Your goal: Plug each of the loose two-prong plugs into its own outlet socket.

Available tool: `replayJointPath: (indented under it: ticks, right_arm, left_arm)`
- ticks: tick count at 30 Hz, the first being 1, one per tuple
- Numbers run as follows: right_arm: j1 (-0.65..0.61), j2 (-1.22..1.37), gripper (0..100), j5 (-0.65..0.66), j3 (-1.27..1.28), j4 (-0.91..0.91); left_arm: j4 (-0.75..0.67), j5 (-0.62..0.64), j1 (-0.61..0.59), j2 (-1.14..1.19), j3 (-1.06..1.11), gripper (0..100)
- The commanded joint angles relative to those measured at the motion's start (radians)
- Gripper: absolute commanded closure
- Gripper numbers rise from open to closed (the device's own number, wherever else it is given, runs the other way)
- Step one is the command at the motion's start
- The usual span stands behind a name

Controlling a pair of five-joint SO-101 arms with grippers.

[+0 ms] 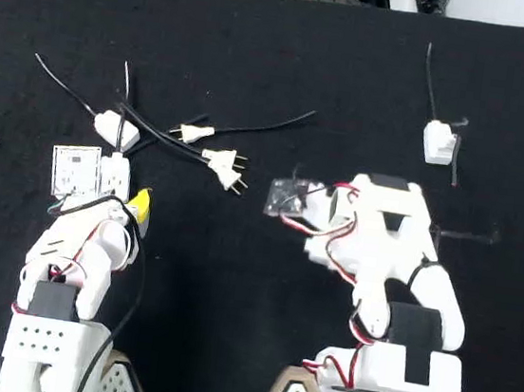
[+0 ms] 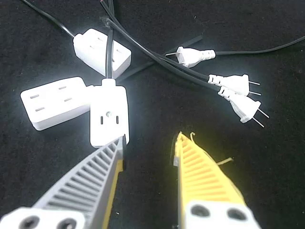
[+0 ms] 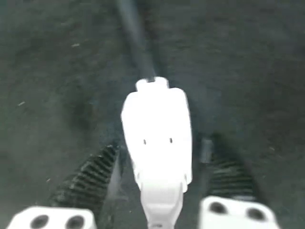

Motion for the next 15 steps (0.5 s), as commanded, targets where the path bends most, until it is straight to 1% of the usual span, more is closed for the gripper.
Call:
replayJointPath:
  ticks: [1,4,6,7,9,11,15]
  right_arm:
    - [0.025,0.002,94.6,-0.081,-0.064,0.051]
    - [0.055,-0.016,99.1,-0.092,-0.145,0.16]
    - [0.089,-0.051,98.4,-0.109,-0.202,0.233]
    - [0.106,-0.074,98.7,-0.146,-0.236,0.269]
    - [0.15,-0.125,98.7,-0.247,-0.305,0.318]
    - [0.193,-0.171,98.7,-0.362,-0.374,0.324]
    - [0.307,-0.205,98.7,-0.652,-0.532,0.252]
  left_arm:
    - [-0.012,-0.003,0.002,-0.008,-0.01,82]
    - [-0.012,-0.003,0.002,-0.008,-0.01,82]
    - [-0.012,-0.003,0.002,-0.008,-0.01,82]
    - [-0.012,-0.003,0.002,-0.008,-0.01,82]
    - [-0.012,-0.003,0.005,-0.008,-0.01,82]
    - [-0.012,-0.003,0.007,-0.008,-0.01,82]
    - [-0.012,-0.003,0.007,-0.008,-0.01,82]
